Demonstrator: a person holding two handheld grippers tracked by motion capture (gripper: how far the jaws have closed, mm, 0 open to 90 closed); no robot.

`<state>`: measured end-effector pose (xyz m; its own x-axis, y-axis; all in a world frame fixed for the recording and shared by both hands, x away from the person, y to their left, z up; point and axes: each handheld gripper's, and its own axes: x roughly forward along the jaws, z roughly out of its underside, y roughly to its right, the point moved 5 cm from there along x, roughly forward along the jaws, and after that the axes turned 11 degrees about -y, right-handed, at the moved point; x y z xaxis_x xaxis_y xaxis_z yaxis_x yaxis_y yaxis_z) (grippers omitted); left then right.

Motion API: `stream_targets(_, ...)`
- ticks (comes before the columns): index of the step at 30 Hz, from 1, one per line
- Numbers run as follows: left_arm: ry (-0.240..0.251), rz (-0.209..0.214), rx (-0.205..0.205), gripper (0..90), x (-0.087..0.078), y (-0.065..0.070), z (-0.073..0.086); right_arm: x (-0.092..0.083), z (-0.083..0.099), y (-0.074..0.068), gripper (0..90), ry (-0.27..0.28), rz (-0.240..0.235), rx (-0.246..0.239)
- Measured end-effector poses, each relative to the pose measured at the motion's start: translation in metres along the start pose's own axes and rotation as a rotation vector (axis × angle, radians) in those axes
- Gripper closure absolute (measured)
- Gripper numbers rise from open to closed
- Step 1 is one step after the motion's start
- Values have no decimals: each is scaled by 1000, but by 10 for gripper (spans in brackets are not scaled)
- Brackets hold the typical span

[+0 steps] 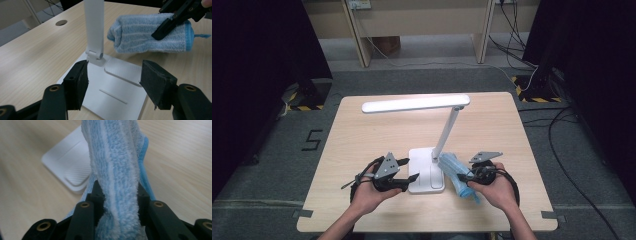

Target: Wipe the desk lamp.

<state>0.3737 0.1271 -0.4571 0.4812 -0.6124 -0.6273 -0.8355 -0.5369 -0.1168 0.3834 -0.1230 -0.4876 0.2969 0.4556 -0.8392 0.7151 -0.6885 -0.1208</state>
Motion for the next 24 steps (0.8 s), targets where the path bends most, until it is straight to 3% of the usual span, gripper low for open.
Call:
stream_targets(3,-6,31,82,361,2,3,-7,1,-4,-14,693,-10,-36,-47)
stream_targets(7,-3,59,151,327,3,1,-14,9,-13,-28,691,-33,-85,-101)
stream_targets(9,-9,80,170,325,5,-3,-15,14,-17,-33,689,-39,-116,-117)
stream_targets(14,-55,145,227,311,14,-6,-12,27,-25,-42,687,-68,-142,-163)
stream_targets(20,-79,169,288,287,22,-7,-9,30,-33,-49,683,-75,-170,-213)
stream_targets(24,-102,200,357,272,24,-3,-8,29,-39,-53,684,-81,-183,-256)
